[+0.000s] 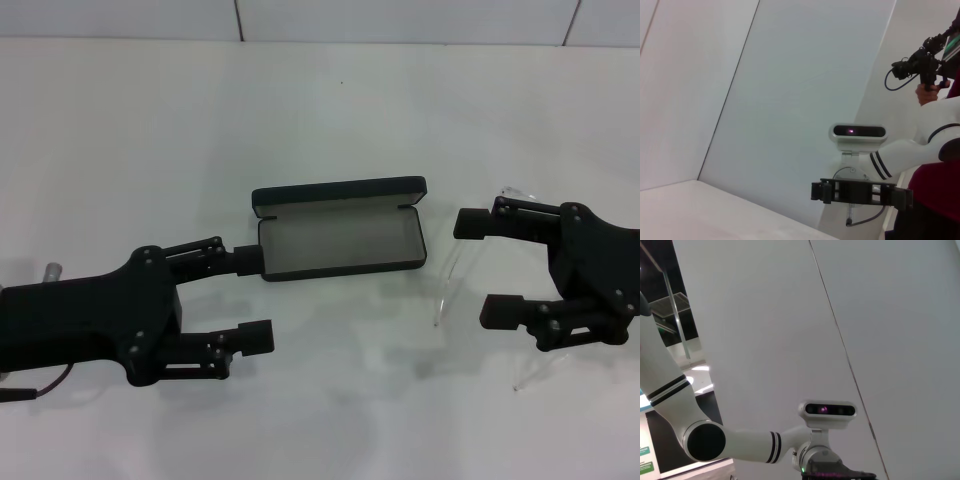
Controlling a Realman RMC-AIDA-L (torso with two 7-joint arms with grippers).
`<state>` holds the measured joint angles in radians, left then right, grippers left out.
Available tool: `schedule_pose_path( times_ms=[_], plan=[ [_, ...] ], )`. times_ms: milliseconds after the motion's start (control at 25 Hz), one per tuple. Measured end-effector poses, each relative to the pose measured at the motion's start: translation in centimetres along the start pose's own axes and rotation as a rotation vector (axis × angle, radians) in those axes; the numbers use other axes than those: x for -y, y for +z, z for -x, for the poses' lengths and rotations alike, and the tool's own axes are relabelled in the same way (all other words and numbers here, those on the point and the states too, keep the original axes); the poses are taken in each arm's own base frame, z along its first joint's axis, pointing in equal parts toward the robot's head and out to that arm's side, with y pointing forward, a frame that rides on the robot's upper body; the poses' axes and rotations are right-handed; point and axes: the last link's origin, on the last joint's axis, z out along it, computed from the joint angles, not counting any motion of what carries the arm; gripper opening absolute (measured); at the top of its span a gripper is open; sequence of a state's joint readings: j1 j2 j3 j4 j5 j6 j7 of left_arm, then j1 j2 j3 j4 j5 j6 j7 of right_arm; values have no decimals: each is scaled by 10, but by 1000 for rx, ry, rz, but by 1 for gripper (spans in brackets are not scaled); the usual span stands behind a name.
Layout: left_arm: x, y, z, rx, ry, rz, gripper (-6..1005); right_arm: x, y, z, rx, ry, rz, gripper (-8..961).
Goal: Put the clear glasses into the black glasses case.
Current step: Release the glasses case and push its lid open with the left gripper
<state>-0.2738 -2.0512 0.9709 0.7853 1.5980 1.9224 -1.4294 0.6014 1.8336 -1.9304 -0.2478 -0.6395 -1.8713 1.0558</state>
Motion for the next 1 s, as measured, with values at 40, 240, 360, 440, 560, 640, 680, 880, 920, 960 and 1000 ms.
schedule_pose_path(
  times_ms=[40,240,360,440,560,640,680,880,920,960,1000],
  plan=[
    [0,0,0,-1,-1,1,846,0,0,0,3,-1,-1,874],
    [-1,1,2,-4,5,2,843,-1,1,-1,8,2,-2,872],
    [-2,1,3,-8,11,1,842,-2,0,-2,10,5,-5,872],
    [-3,1,4,-9,11,0,841,-3,0,-3,11,6,-5,872],
    [-4,2,5,-8,8,1,840,-4,0,-3,15,8,-1,872],
    [-4,1,6,-7,5,0,839,-6,-1,-4,20,13,0,872],
    [-4,1,6,-7,5,0,839,-6,-1,-5,21,14,-1,872],
    [-5,1,7,-9,2,0,837,-9,-3,-8,25,20,-7,873],
    [-5,1,7,-10,2,0,836,-9,-4,-8,26,21,-8,873],
    [-5,1,7,-11,2,0,836,-10,-4,-8,27,22,-7,873],
    [-5,1,7,-13,2,-1,835,-10,-4,-8,30,23,-4,873]
  ],
)
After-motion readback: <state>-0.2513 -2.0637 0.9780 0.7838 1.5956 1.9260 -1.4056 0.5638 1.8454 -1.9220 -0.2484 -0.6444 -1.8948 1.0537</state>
